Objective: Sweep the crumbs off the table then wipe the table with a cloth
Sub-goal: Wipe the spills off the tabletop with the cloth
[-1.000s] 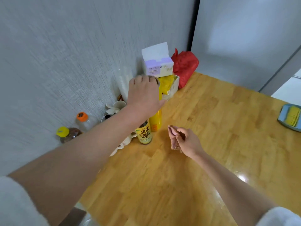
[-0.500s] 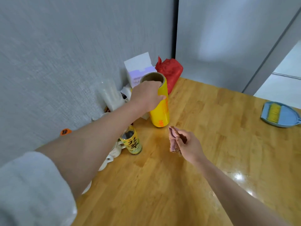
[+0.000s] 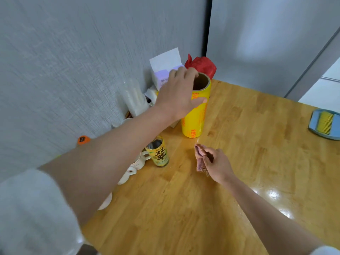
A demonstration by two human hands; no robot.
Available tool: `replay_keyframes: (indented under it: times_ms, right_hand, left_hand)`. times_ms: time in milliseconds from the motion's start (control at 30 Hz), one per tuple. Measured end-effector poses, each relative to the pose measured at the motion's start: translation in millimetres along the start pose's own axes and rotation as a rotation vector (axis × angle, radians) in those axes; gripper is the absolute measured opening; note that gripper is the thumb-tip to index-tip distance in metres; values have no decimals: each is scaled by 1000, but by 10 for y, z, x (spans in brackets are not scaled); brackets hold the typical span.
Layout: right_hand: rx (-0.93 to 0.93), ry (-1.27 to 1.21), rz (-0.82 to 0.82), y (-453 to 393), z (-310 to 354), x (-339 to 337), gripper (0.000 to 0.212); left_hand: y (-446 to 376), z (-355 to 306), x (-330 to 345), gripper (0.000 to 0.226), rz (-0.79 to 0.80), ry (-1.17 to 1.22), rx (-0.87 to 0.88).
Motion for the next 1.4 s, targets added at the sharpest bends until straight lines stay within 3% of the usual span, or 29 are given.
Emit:
replay_keyframes:
  times_ms: [67,133,200,300,600,800,933,1033,1100,1200,1267,1333,1400]
  right_hand:
    - [-9,22,-72,18,-41,-36,32]
    - [-15,110,-119,13,-74,-50,37]
    - [7,214,-71,-81,-69,63,40]
    - [-49,270,18,-279,94,350,43]
    - [-158,314,174,-371,222,675,38]
    - [-131,359,17,-691,645,1053,38]
    - [-342,369,219,-184,803,1409,31]
    - [-432,362,351,325,602,1143,41]
    - [-357,391,240,196,394,734,40]
    - [15,426,-94,-245,11,116,47]
    - [85,421,-174,-247,51,157,46]
    - [-85,364,-67,52,319,538,42]
    - [-333,327,191,557,566,977,34]
  left_hand:
    - [221,201,-159,65,38,-109,-71]
    - [508,438,-167,71,264,-264,-125]
    - [789,632,-71,76,483,-347,-132]
    - [983,767,170,71,585,-307,-108]
    - [847,1020,100,56,408,-82,-112]
    - [368,1153,-259,67,182,-91,-104]
    - [286,1168,-49,71,190,-59,-103]
    - [312,1123,211,73,239,-75,-86]
    - [349,1073,378,72,271,-69,-79]
    - [388,1026,532,68,270,-30,-73]
    - [386,1013,581,67,235,9,-72]
    - [404,999,616,71,213,40,-88]
    - [439,993,621,83,204,41,-116]
Point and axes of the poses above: each hand's wrist, its own y-axis away from the middle knuckle, its own x-axis out of the palm, z = x × y, the point moved 5 cm from there along -y, towards the middle knuckle, and after that the axes turned 5 degrees about -z, right-handed, at the moved point
